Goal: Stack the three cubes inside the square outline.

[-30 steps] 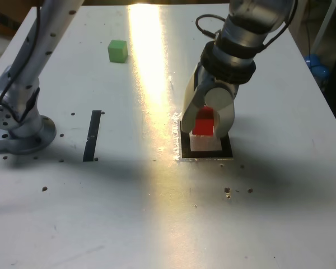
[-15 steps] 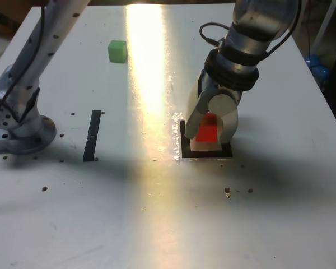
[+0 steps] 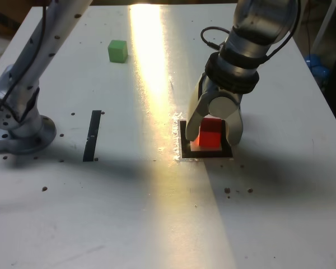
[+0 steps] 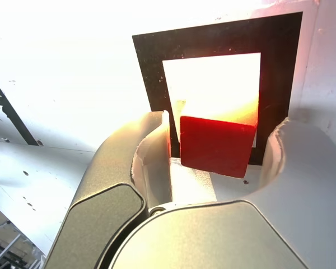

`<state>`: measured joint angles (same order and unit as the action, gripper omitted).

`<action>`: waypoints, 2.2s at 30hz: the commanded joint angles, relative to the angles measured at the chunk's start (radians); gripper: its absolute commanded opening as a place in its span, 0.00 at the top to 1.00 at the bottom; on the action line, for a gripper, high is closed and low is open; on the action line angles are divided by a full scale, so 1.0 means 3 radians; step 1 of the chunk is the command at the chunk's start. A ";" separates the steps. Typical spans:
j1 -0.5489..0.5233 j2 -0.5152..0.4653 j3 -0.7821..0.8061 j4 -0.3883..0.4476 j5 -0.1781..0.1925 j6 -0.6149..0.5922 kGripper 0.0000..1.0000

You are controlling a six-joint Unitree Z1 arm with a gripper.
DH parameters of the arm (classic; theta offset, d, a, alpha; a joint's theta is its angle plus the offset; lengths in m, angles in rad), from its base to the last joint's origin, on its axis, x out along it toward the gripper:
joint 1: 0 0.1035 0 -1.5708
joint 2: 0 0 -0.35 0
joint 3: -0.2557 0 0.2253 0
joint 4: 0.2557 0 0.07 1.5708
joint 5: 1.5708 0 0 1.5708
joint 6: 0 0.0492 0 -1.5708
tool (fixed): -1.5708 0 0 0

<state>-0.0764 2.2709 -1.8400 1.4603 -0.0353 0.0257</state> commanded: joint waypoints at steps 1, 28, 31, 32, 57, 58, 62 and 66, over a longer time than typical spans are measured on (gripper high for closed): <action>0.0028 -0.0042 0.0005 0.0009 0.0039 0.0009 0.01; 0.1467 0.0170 -0.1111 0.0396 0.0261 0.0703 0.00; 0.1564 0.0335 -0.1334 0.0432 0.0261 0.0722 0.00; 0.1590 0.0385 -0.1404 0.0440 0.0261 0.0726 0.00; 0.1822 0.1163 -0.2511 0.0560 0.0157 0.0642 0.34; 0.1822 0.1161 -0.2514 0.0560 0.0166 0.0629 0.40; 0.1810 0.1154 -0.2531 0.0554 0.0204 0.0601 0.62; 0.1798 0.1154 -0.2530 0.0547 0.0221 0.0599 0.70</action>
<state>0.4656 2.6174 -2.5973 1.6149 0.0301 0.2073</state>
